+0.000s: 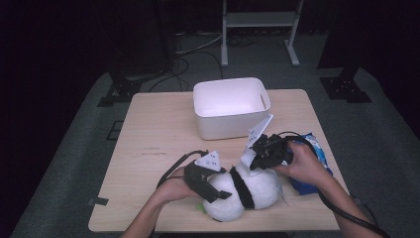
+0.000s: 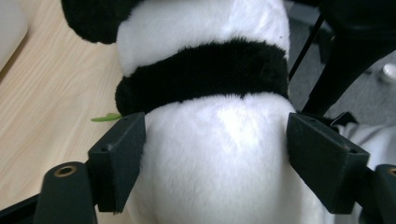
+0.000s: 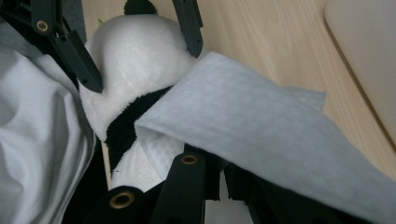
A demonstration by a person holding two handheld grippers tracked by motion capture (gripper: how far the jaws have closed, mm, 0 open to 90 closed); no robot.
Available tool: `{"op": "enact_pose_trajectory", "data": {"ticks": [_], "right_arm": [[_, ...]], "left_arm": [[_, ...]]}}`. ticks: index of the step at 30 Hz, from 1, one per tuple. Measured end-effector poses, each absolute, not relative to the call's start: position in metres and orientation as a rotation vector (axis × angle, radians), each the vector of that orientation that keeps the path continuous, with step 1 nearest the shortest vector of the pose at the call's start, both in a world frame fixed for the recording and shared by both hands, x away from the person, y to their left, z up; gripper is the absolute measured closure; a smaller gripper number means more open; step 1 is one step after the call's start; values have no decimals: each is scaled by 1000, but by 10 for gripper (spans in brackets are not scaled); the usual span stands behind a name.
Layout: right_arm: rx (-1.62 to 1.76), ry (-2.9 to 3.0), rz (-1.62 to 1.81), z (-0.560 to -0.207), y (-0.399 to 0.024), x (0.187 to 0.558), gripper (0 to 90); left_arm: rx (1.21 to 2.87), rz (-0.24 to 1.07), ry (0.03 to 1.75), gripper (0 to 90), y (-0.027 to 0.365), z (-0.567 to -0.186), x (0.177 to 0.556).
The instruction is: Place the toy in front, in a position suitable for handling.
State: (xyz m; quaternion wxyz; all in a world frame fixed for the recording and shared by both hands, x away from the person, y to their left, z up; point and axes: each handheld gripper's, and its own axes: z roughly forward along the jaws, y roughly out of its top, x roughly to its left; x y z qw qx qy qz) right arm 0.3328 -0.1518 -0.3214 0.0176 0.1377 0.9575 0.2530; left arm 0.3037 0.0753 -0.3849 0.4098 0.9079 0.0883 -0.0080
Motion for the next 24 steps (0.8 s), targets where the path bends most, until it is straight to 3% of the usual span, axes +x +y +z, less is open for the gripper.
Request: {"op": "enact_pose_trajectory", "data": {"ticks": [6,12,17,24], "right_arm": [[449,2986,836,-324,-166,327,853],[468,2995,851,-327,-173,324,854],[477,2999,876,-329,-179,324,854],[481,2989,871,-327,-177,325,853]], "left_arm": [[2283,-46,276,110,83,-391,300],[2272,-96,297,83,90,-398,301],[2308,-240,314,36,98,-415,304],[2241,-238,301,347,111,-415,311]]}}
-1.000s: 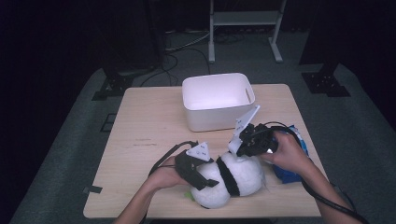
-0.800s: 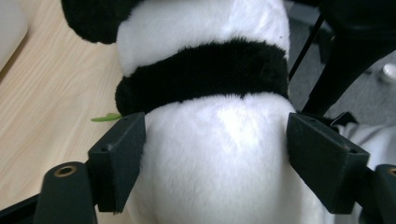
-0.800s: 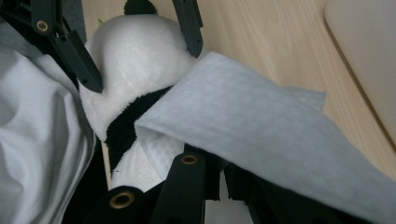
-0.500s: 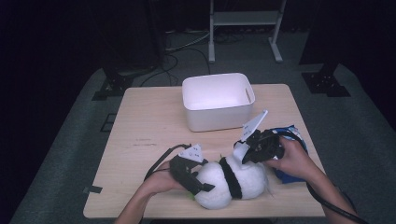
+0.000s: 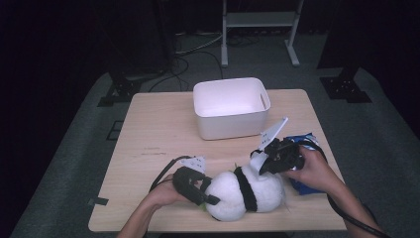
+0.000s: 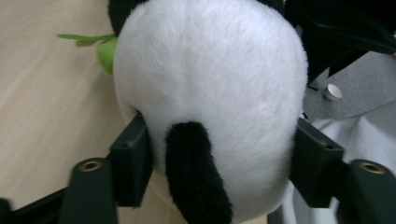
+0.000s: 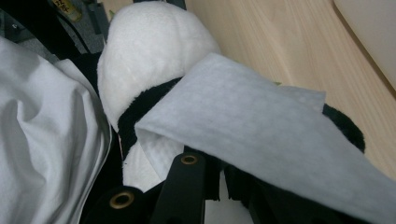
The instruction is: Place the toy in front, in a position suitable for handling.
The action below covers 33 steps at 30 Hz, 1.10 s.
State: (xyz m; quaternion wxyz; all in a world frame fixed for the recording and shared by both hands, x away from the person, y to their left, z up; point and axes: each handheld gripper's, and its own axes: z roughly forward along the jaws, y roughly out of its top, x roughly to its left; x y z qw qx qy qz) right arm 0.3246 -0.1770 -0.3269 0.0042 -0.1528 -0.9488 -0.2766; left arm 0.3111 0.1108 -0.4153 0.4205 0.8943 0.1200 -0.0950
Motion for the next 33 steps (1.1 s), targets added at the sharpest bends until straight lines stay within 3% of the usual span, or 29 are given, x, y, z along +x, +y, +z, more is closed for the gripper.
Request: {"op": "enact_pose_trajectory", "data": {"ticks": [12,33], "right_arm": [[-471,-2993,-904,-326,-166,328,849],[-332,-3068,-687,-343,-77,347,849]], "left_arm": [[2296,-7,338,450,130,-401,329],[2249,-67,383,397,145,-408,332]]}}
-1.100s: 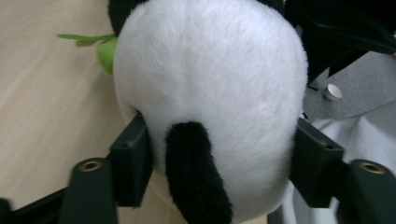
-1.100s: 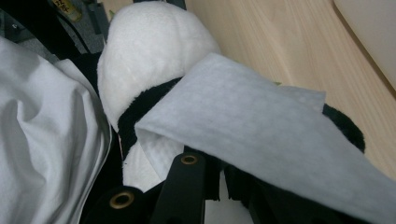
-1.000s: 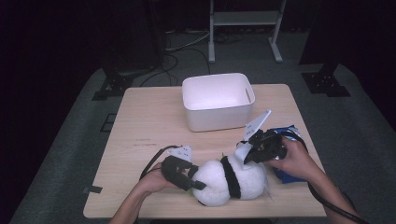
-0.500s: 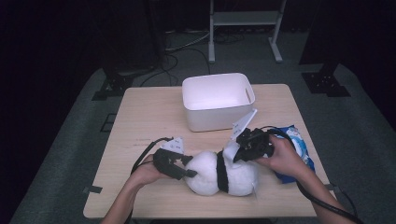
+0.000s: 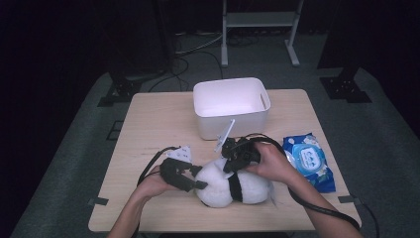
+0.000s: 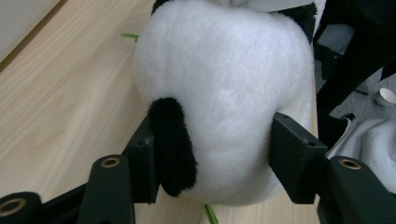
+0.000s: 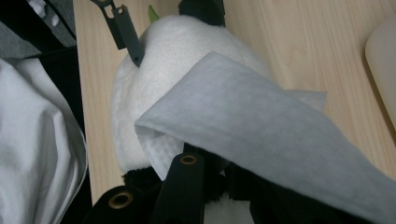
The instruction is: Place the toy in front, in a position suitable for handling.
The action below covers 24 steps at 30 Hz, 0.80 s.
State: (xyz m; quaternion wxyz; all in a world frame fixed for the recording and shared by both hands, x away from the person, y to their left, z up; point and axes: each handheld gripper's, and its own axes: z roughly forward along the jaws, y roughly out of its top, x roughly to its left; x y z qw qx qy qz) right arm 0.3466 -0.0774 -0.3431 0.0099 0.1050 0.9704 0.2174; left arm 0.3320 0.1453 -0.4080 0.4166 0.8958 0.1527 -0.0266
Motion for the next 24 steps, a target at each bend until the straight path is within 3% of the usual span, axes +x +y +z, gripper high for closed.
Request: {"op": "enact_pose_trajectory", "data": {"ticks": [7,24], "right_arm": [[373,3026,729,-349,-75,357,849],[413,2937,780,-330,-101,357,845]], "left_arm": [[2273,-83,443,258,146,-401,334],[2252,-76,477,247,142,-409,339]]}}
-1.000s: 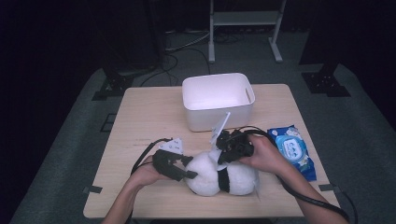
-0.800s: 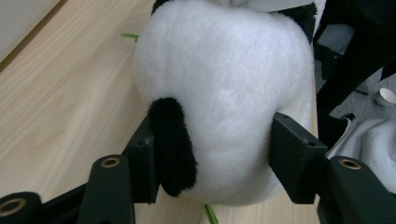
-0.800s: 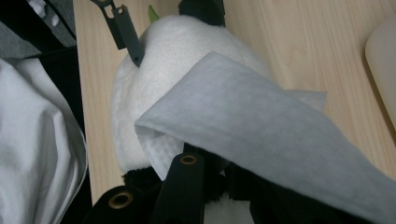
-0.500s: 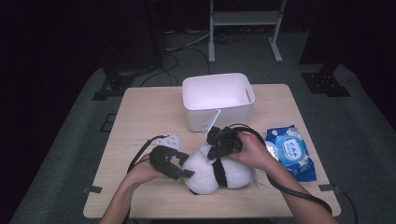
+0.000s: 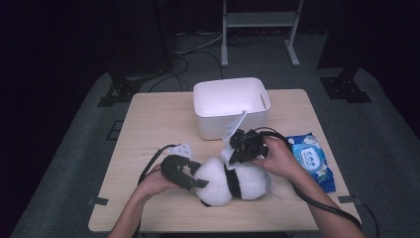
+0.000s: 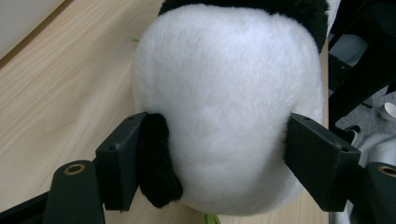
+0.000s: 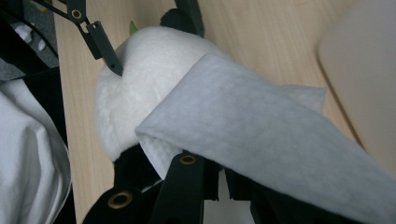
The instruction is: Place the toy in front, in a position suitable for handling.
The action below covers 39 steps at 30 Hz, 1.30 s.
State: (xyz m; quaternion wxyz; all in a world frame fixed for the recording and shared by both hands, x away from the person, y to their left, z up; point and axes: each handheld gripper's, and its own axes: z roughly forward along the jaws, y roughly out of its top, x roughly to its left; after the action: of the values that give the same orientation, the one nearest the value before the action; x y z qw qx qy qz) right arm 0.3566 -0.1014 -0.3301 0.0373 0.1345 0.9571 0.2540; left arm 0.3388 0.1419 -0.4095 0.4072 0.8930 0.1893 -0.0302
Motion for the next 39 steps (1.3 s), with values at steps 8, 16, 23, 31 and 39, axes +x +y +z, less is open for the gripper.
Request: {"op": "enact_pose_trajectory", "data": {"ticks": [8,16,23,31,39], "right_arm": [[562,2874,825,-320,-155,355,846],[843,2785,808,-331,-236,360,847],[1172,2714,749,-366,-307,373,843],[1354,2688,690,-389,-333,382,697],[1337,2670,661,-380,-331,381,649]], "left_arm": [[2247,-69,480,246,142,-409,341],[2251,-63,481,244,141,-408,342],[2260,-52,471,243,141,-407,342],[2257,-53,470,242,141,-407,343],[2259,-48,467,241,141,-407,342]]}}
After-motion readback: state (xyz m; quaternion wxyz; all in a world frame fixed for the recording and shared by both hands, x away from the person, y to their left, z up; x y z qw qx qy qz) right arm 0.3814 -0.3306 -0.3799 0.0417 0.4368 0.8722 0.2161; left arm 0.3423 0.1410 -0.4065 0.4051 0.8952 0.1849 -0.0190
